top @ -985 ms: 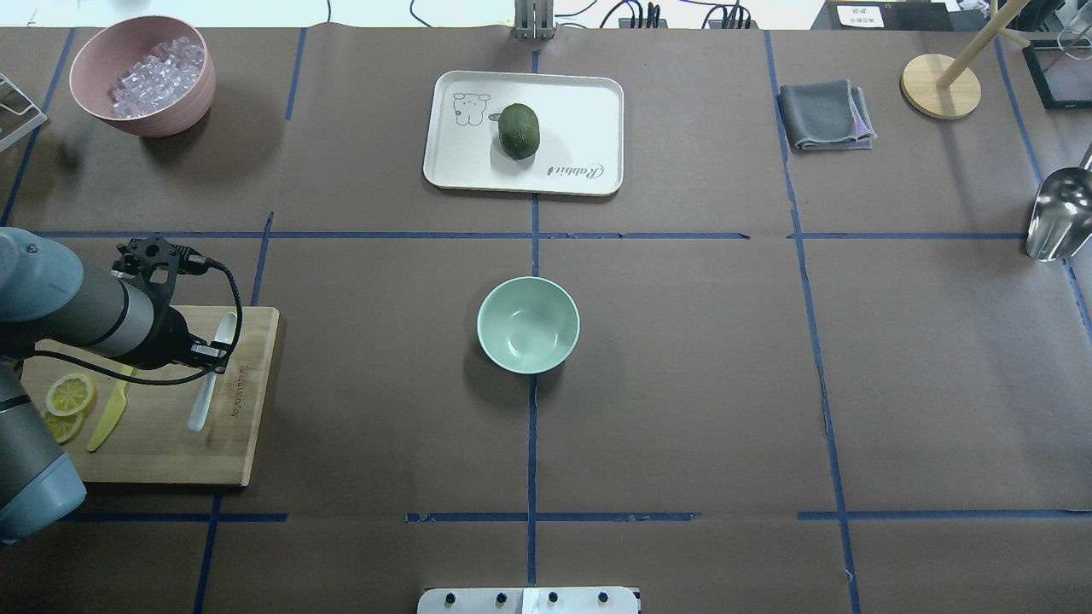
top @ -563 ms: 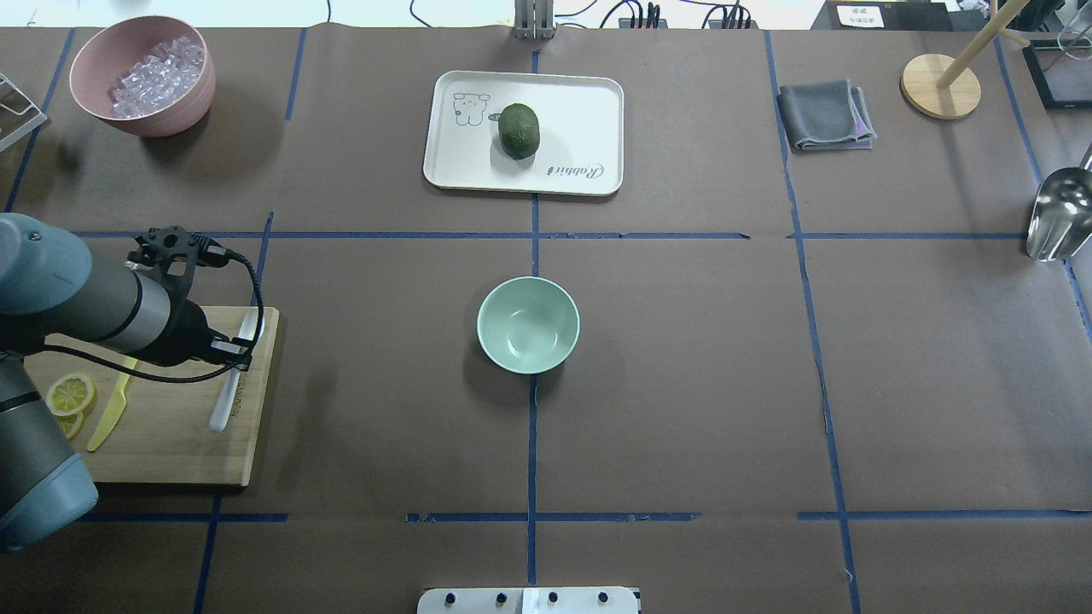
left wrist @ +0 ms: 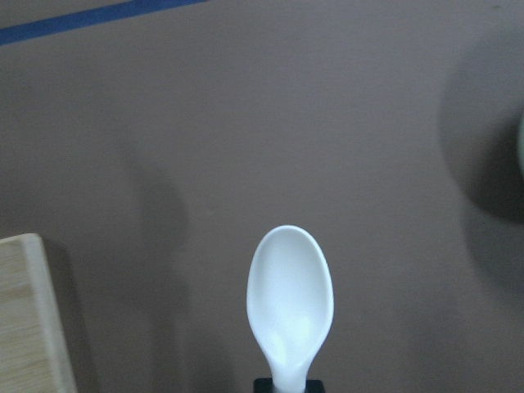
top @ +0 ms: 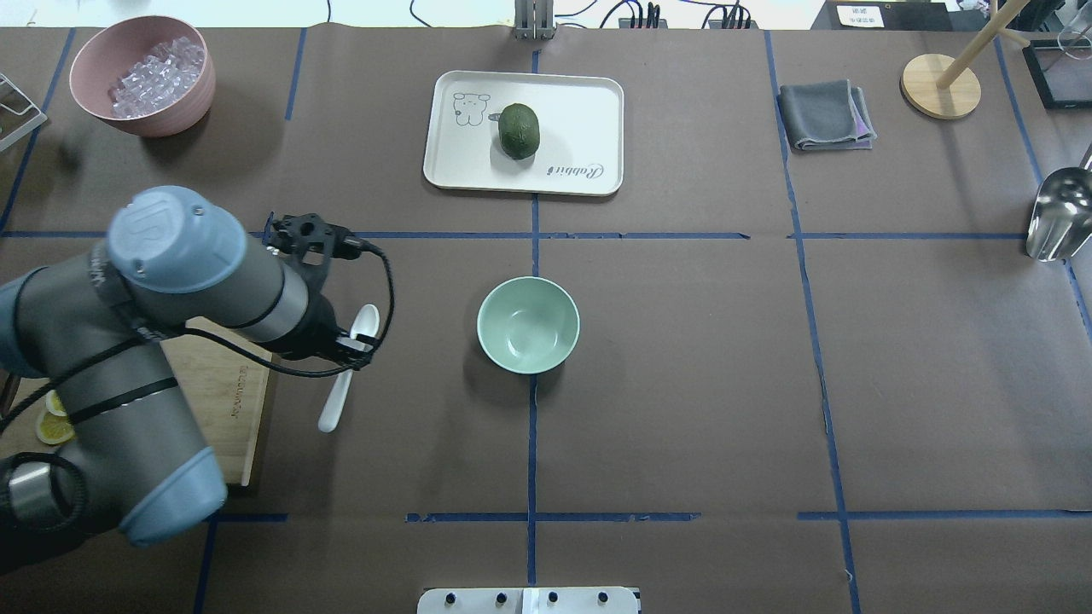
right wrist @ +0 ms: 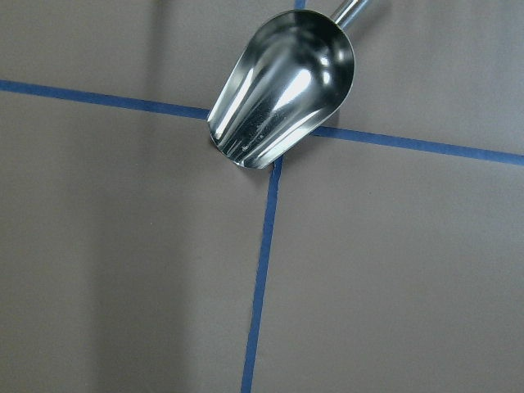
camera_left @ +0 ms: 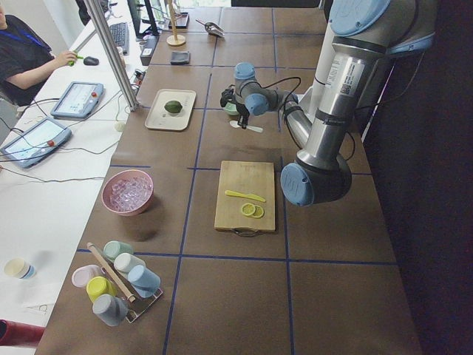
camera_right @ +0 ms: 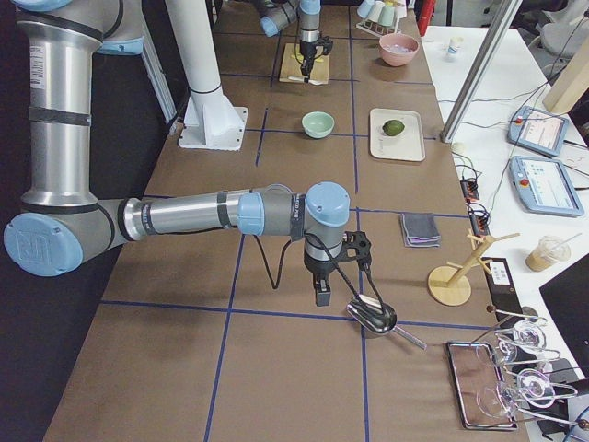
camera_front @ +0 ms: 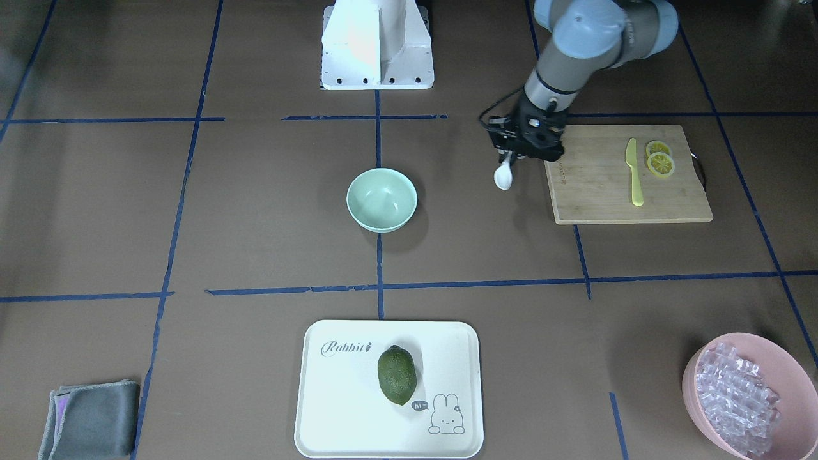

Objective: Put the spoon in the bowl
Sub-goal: 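Lift the spoon with the left gripper and carry it over the green bowl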

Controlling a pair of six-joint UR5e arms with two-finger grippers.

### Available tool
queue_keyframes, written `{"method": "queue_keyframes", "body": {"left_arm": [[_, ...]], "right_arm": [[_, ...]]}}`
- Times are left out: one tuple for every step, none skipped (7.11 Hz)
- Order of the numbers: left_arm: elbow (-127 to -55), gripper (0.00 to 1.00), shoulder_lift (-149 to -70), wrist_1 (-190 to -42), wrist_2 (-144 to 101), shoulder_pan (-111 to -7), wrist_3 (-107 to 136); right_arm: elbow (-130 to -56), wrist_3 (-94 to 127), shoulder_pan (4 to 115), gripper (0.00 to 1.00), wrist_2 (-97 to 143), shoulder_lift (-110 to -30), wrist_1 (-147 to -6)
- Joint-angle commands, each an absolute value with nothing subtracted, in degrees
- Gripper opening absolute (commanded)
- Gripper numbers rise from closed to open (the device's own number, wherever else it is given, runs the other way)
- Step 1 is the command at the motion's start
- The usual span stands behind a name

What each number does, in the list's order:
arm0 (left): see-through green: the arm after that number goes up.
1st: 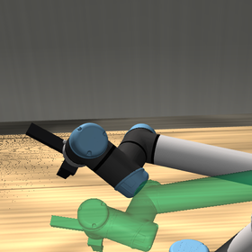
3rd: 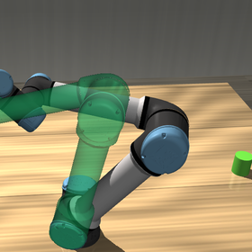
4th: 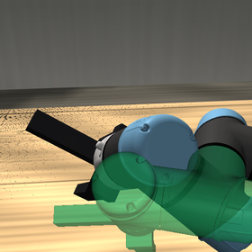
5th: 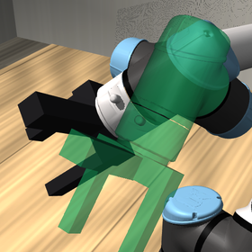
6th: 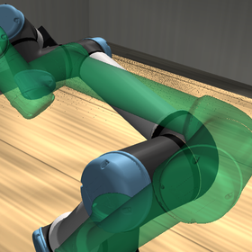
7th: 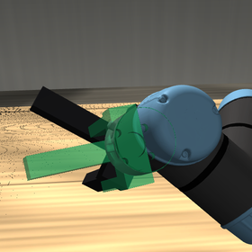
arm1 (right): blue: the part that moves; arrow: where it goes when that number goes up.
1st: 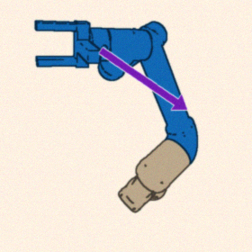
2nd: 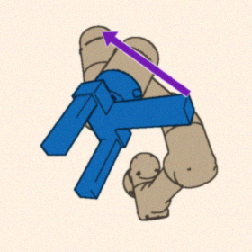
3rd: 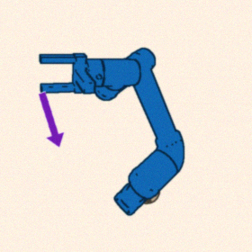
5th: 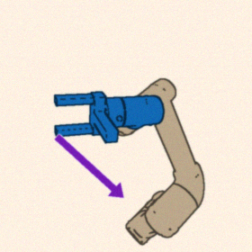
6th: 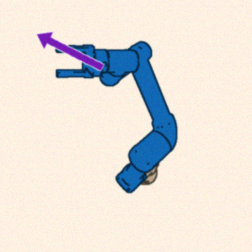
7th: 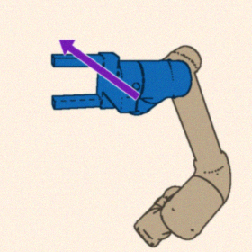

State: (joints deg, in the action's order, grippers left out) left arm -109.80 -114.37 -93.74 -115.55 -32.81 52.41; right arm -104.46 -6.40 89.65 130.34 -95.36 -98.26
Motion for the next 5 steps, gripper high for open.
{"method": "queue_keyframes", "body": {"left_arm": [[-101.1, 0.0, -128.0, -89.2, -115.3, -30.9, 52.7], [-96.2, 0.0, -132.8, -89.2, -115.0, -30.5, 52.6], [-92.2, 0.0, -136.8, -89.4, -113.1, -29.8, 52.8], [-87.3, 0.0, -140.2, -89.4, -113.0, -29.6, 52.6], [-85.3, 0.05, -141.3, -89.4, -112.6, -29.3, 52.6]], "right_arm": [[-104.3, -6.1, 89.6, 1.0, 130.3, -95.4, -98.3], [-104.3, -6.0, 89.6, 1.0, 130.3, -95.4, -98.3], [-104.3, -6.0, 89.6, 1.0, 130.3, -95.4, -98.3], [-104.2, -6.0, 89.6, 1.0, 130.3, -95.4, -98.3], [-104.2, -6.0, 89.6, 1.0, 130.4, -95.4, -98.3]]}}
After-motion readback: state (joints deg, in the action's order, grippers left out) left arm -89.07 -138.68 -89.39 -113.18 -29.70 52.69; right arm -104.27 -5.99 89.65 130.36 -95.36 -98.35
